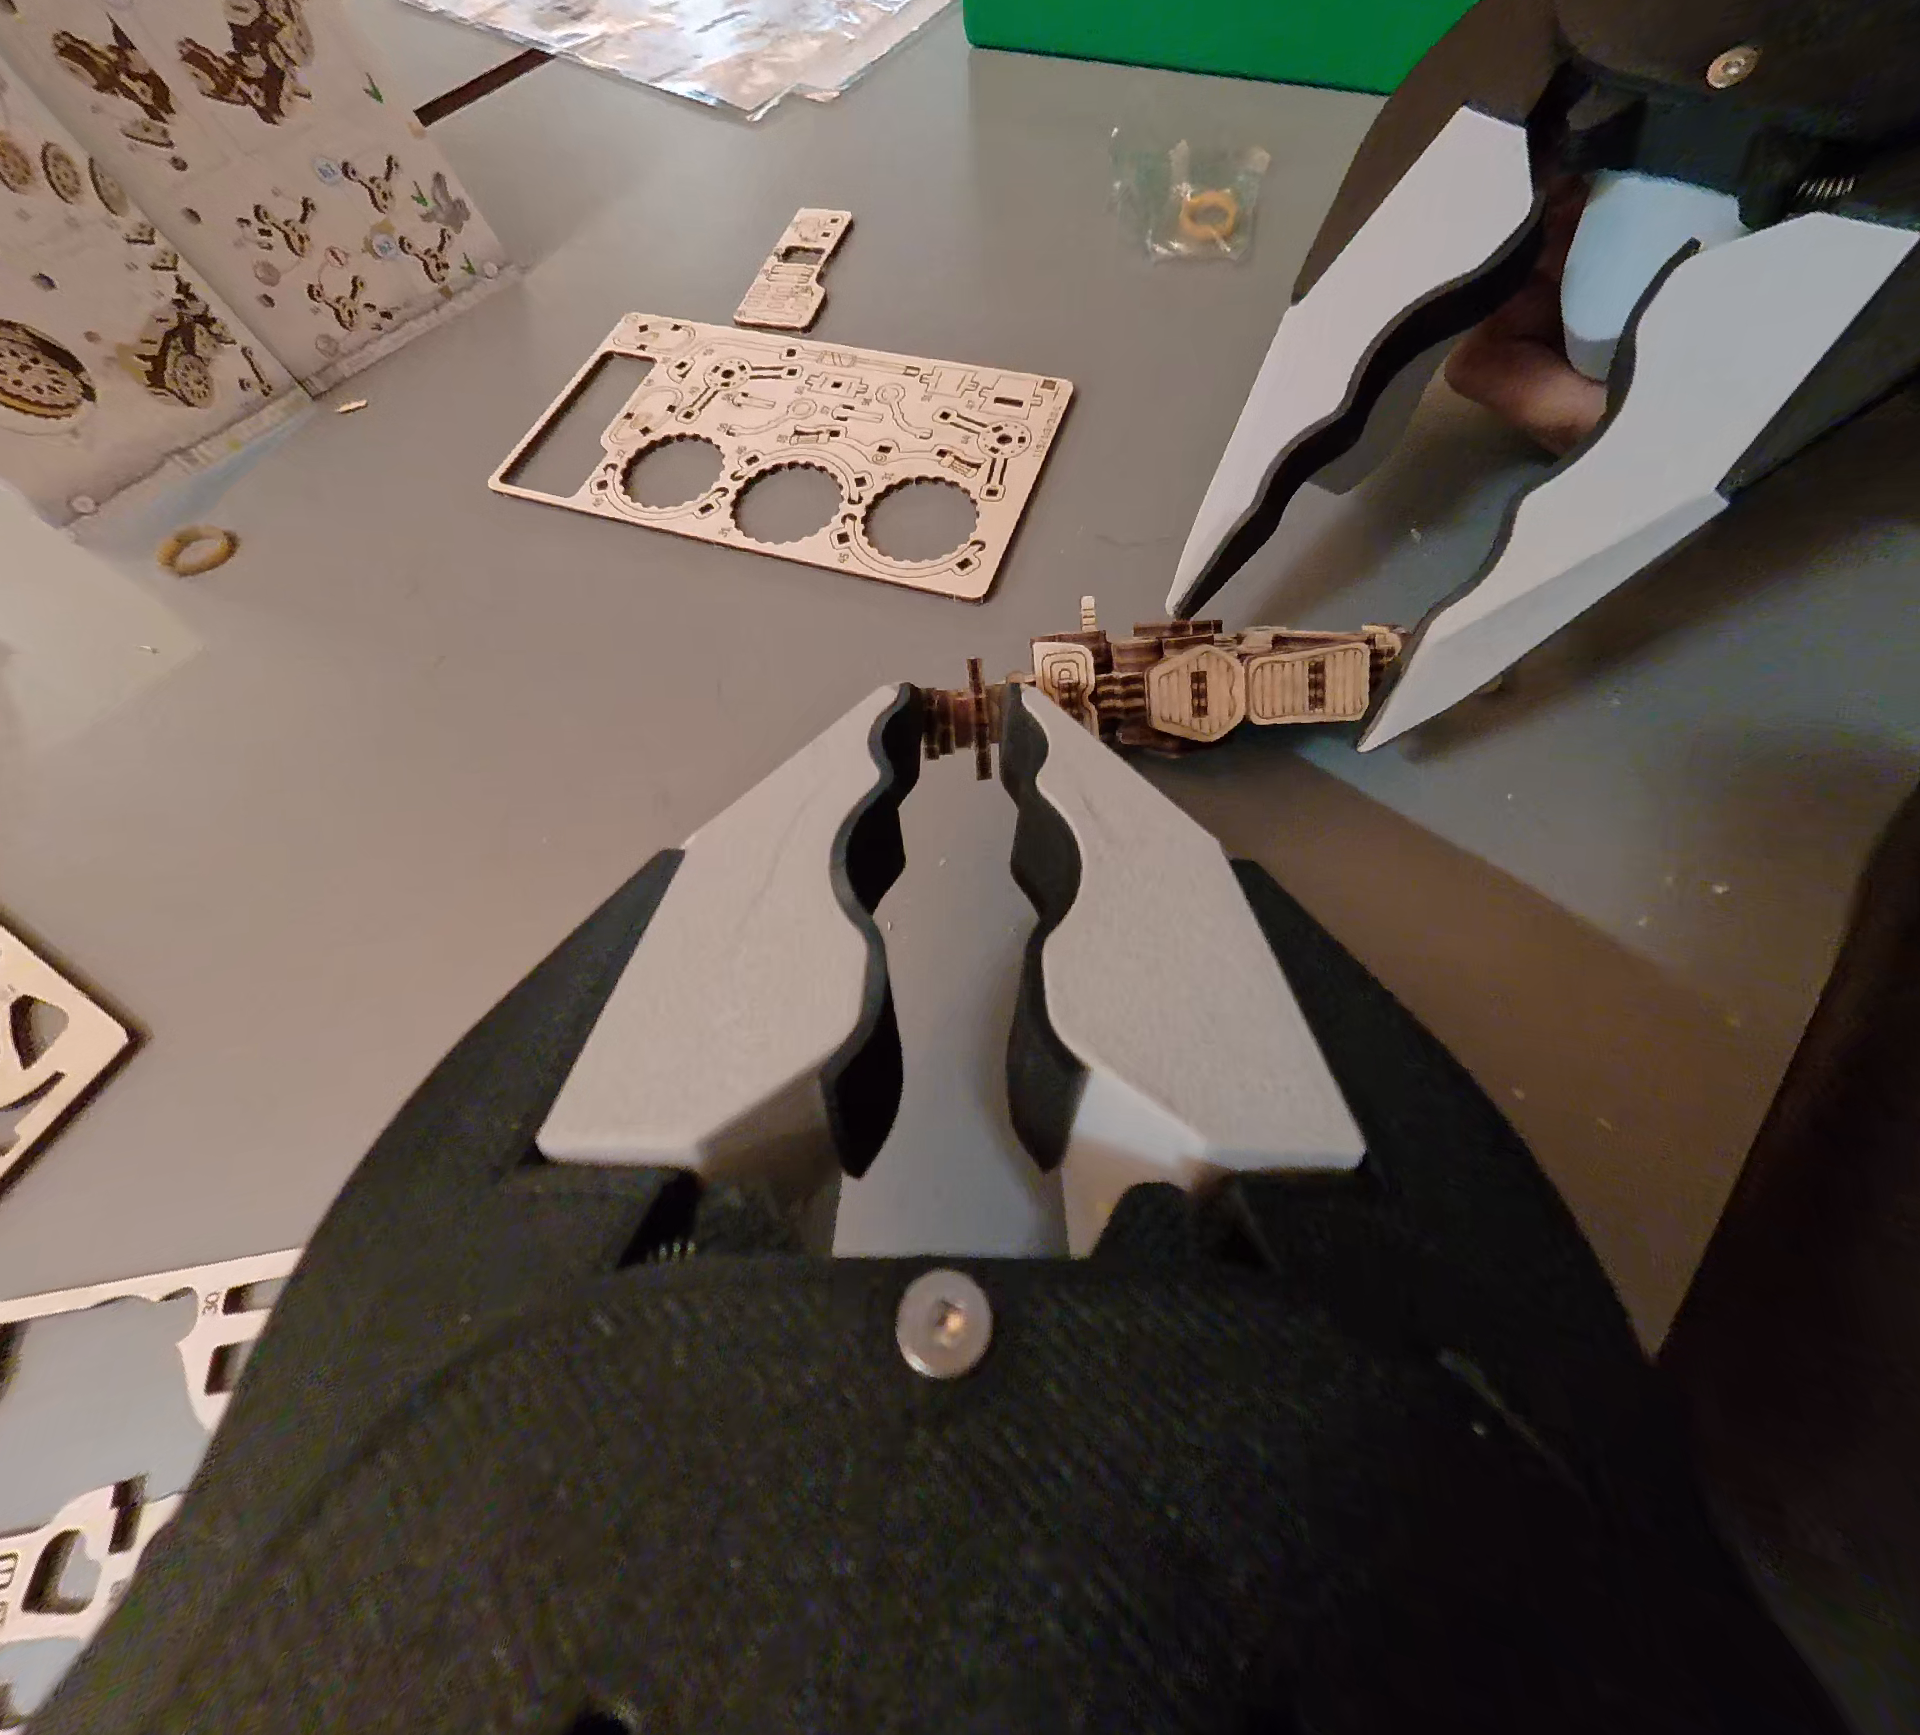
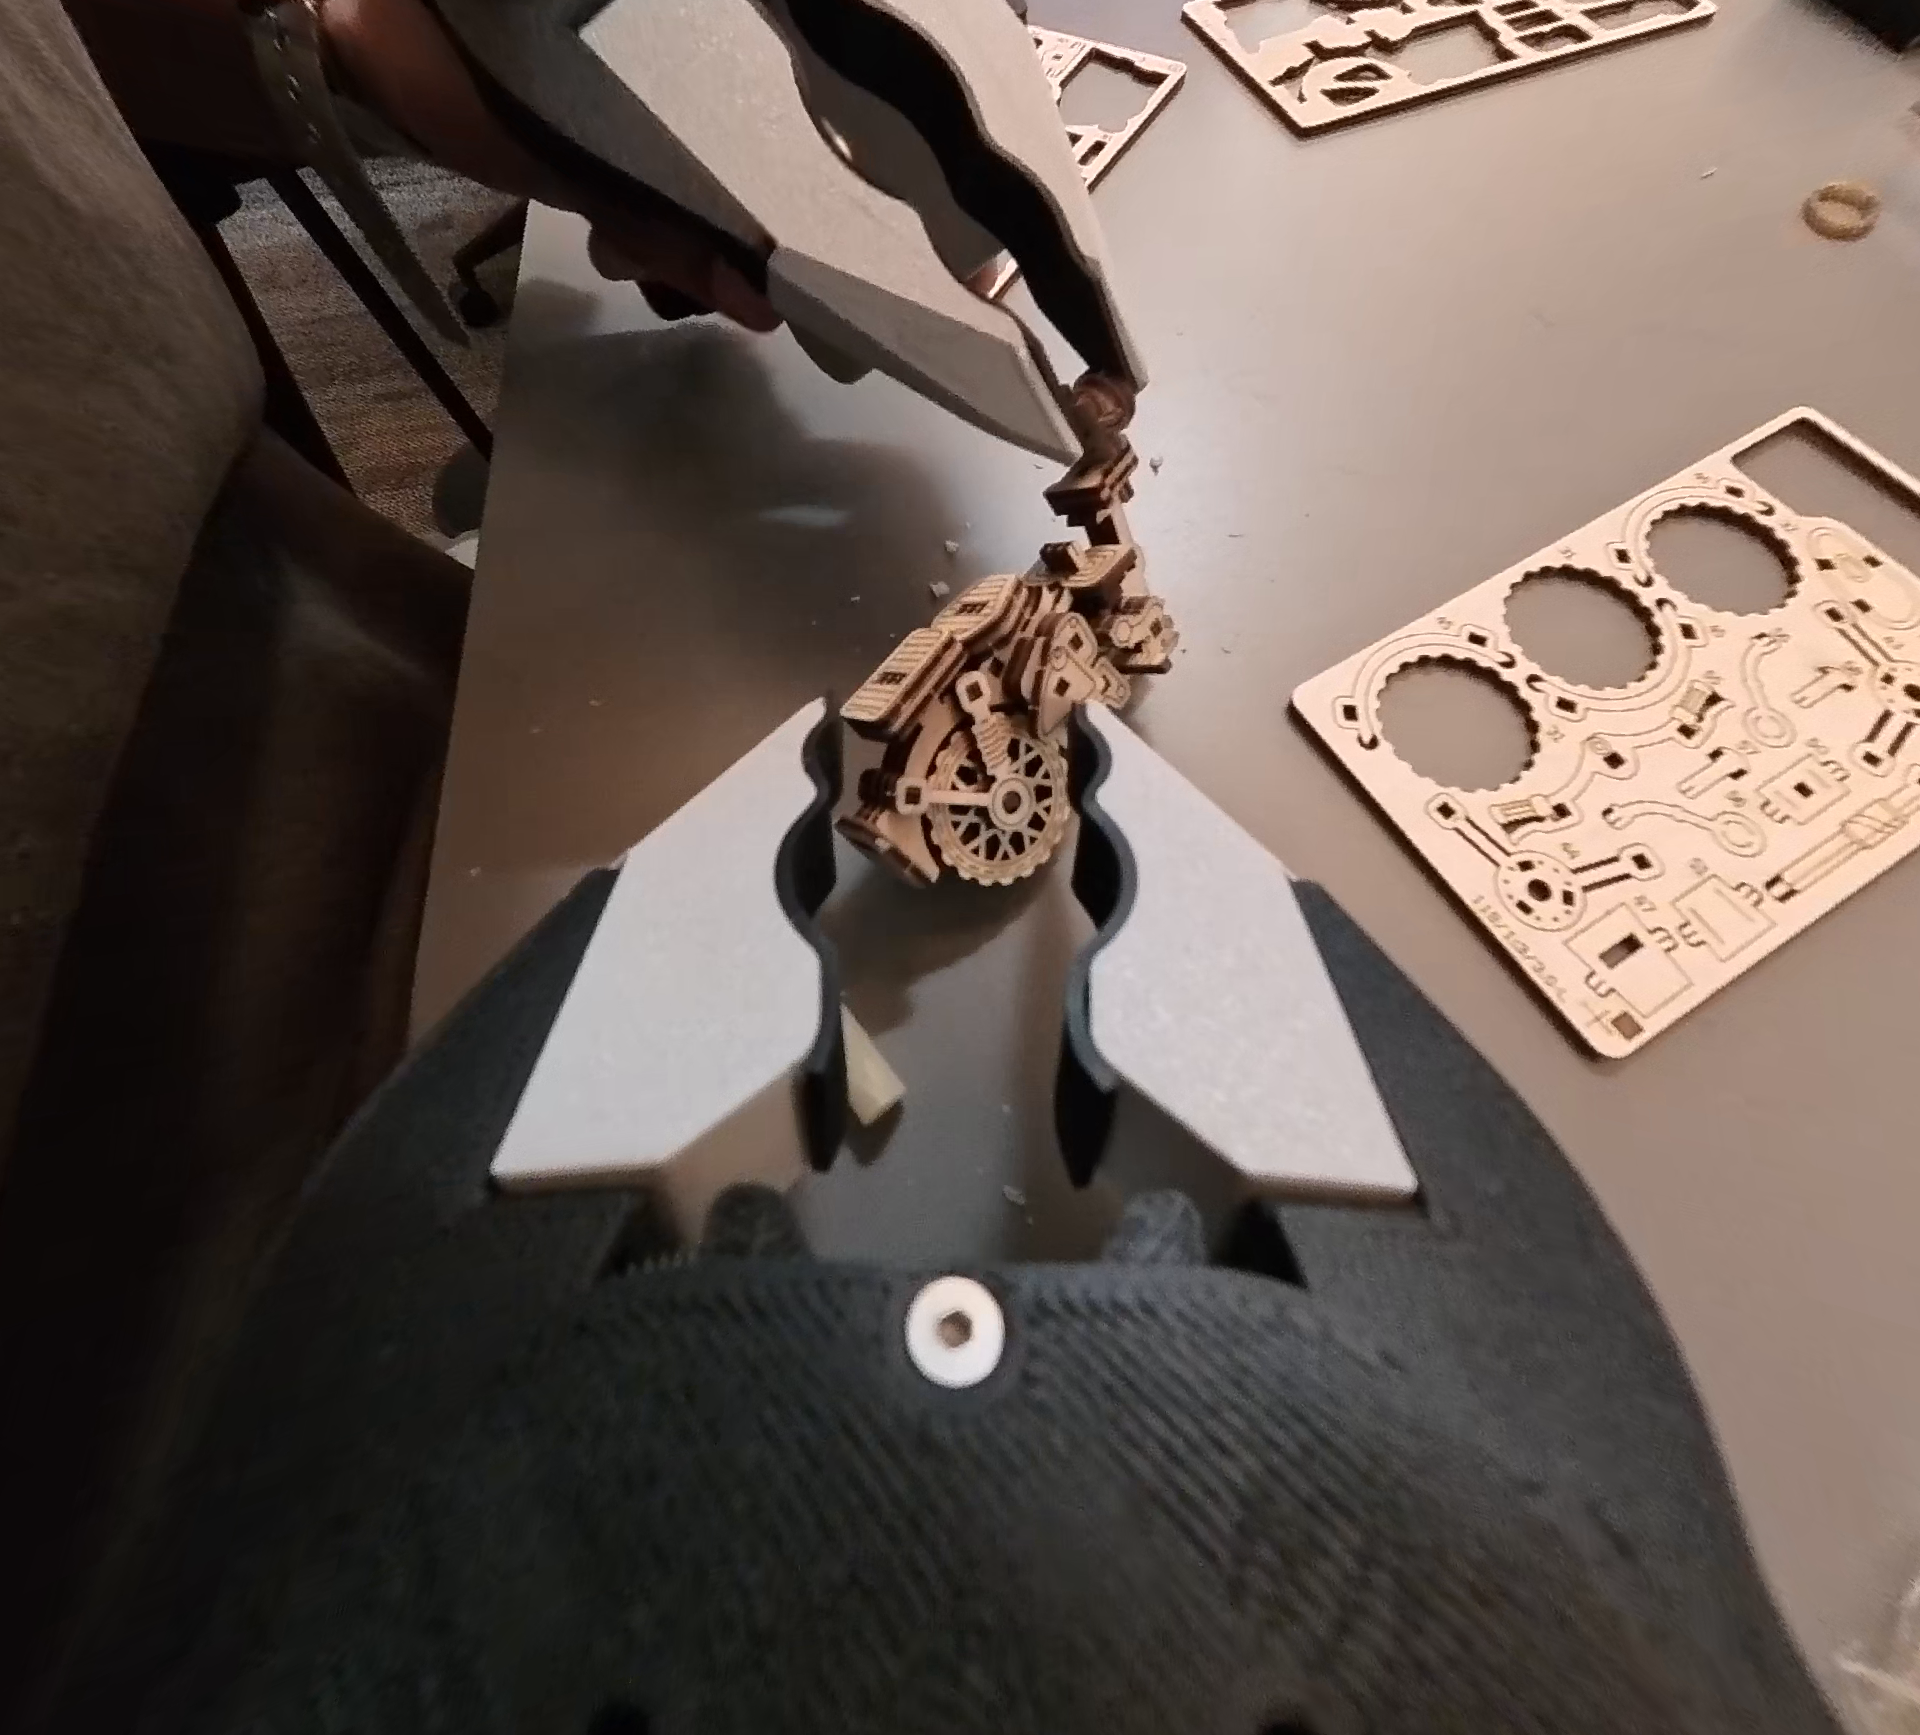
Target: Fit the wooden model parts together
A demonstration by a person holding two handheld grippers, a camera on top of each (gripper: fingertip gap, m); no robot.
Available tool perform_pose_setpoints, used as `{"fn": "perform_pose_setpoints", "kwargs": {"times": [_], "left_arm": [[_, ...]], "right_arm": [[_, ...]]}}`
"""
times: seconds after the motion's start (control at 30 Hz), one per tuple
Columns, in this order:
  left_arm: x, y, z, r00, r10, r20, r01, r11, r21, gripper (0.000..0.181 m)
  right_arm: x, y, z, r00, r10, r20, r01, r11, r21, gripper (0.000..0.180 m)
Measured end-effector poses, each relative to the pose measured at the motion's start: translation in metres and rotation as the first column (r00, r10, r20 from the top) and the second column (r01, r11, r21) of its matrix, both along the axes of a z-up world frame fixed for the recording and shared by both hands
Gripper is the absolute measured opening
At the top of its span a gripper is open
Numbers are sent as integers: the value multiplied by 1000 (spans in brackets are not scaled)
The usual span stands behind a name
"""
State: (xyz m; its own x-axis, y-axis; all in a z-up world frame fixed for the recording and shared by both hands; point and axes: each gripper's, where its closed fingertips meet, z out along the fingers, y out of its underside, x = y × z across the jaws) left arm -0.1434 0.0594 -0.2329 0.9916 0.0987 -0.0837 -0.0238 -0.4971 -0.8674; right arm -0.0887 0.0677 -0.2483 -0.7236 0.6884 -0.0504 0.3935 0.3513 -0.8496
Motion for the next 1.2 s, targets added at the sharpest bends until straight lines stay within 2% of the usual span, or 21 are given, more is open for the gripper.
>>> {"fn": "perform_pose_setpoints", "kwargs": {"times": [0.23,0.4,0.47,0.6,0.97,1.2], "left_arm": [[-1,0,-1,1000,6,0,-6,1000,-7,15],[2,-1,-1,996,-1,84,0,1000,10,14],[3,-1,-1,994,-6,112,4,1000,12,21],[1,-2,-4,996,-2,89,2,1000,0,27],[2,-1,-1,997,-22,71,21,1000,23,17],[2,0,-4,998,-25,55,24,1000,9,25]], "right_arm": [[0,0,0,1000,-1,-1,1,1000,-2,42],[0,0,0,1000,-1,2,1,1000,-4,41],[0,0,0,1000,-3,3,3,1000,-6,41],[0,0,0,1000,-3,5,3,1000,-8,41],[0,1,0,1000,-3,7,3,1000,-10,41],[0,1,0,1000,-3,9,3,1000,-12,41]]}}
